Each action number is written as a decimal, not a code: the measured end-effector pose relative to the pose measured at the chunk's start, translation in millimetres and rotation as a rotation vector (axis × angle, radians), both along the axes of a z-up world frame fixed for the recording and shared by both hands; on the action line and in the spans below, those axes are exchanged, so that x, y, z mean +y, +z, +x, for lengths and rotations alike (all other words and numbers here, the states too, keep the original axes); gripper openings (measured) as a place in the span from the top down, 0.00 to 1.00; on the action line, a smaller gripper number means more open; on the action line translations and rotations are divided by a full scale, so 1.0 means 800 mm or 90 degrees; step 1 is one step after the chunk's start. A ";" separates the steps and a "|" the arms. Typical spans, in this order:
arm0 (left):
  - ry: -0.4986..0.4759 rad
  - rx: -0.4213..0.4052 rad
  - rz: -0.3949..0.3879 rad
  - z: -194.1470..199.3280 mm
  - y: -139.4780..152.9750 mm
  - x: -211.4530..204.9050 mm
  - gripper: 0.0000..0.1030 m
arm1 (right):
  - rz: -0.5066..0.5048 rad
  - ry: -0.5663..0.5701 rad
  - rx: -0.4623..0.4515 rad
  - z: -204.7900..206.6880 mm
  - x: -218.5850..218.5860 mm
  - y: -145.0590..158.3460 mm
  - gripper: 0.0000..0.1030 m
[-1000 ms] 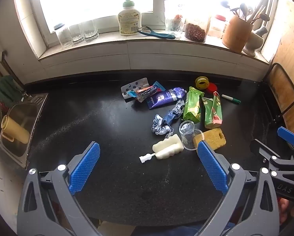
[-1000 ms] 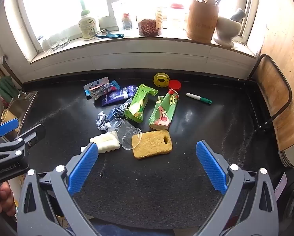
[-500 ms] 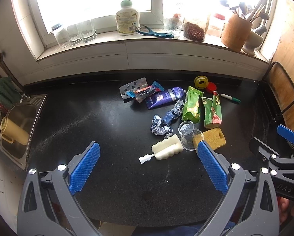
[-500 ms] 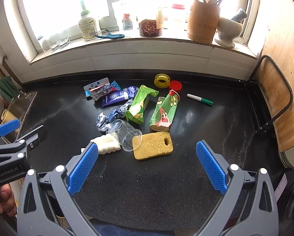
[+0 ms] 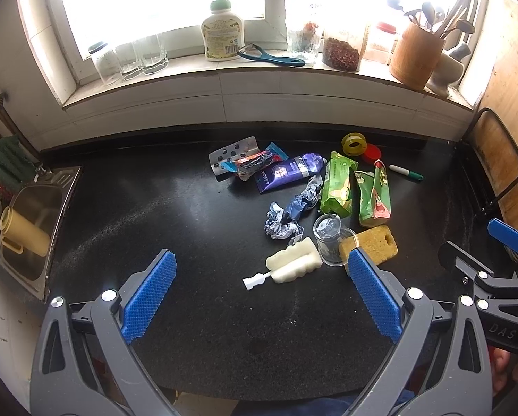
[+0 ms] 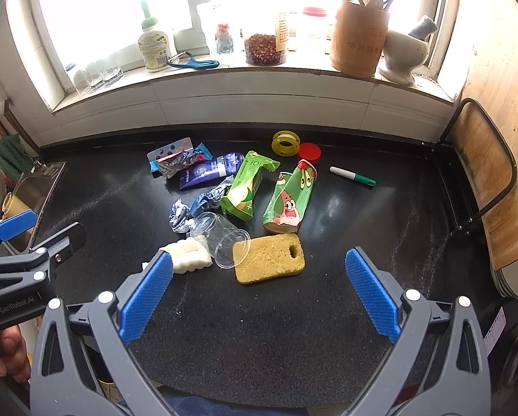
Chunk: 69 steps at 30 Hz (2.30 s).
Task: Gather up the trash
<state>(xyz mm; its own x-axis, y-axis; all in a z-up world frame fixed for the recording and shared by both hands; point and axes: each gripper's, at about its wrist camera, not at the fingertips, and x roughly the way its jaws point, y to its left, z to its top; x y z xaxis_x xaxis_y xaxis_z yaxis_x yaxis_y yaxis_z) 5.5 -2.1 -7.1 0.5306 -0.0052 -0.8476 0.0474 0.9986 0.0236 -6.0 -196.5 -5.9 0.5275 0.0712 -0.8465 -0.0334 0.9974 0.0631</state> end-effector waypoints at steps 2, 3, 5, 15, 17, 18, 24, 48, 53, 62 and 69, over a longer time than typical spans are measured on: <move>-0.001 0.001 0.000 0.000 -0.001 -0.001 0.06 | 0.000 0.001 0.001 0.001 0.000 -0.001 0.06; -0.001 0.001 0.000 0.001 -0.002 -0.001 0.06 | 0.000 0.001 0.001 0.002 0.000 -0.001 0.06; -0.001 0.002 0.000 0.001 -0.003 -0.002 0.06 | 0.001 0.001 0.002 0.004 -0.001 -0.001 0.06; -0.005 0.009 0.000 0.008 -0.008 -0.001 0.06 | 0.000 0.001 0.004 0.007 0.000 -0.003 0.06; -0.008 0.012 0.000 0.010 -0.008 -0.001 0.06 | 0.001 0.001 0.006 0.013 0.000 -0.006 0.06; -0.009 0.013 0.000 0.011 -0.009 -0.001 0.06 | 0.000 0.000 0.007 0.015 0.000 -0.007 0.06; -0.010 0.025 0.003 0.021 -0.019 0.001 0.06 | 0.003 -0.004 0.011 0.023 -0.003 -0.014 0.06; -0.168 0.116 -0.054 0.183 -0.250 0.010 0.17 | 0.099 -0.024 0.159 0.209 -0.080 -0.232 0.18; -0.152 0.138 -0.089 0.196 -0.261 0.012 0.65 | 0.199 -0.038 0.223 0.223 -0.089 -0.263 0.48; -0.119 0.104 -0.087 0.178 -0.220 0.018 0.77 | 0.144 -0.013 0.137 0.192 -0.082 -0.195 0.50; -0.078 0.059 -0.069 0.135 -0.147 0.029 0.77 | 0.091 0.001 0.078 0.159 -0.074 -0.123 0.50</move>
<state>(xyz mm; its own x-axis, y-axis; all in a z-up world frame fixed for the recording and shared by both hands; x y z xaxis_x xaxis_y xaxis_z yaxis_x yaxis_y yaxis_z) 113.5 20.7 -124.6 0.4401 -0.1594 -0.8837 0.1660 0.9816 -0.0945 121.1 -256.0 -104.4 0.4203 0.1963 -0.8859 -0.0182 0.9779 0.2081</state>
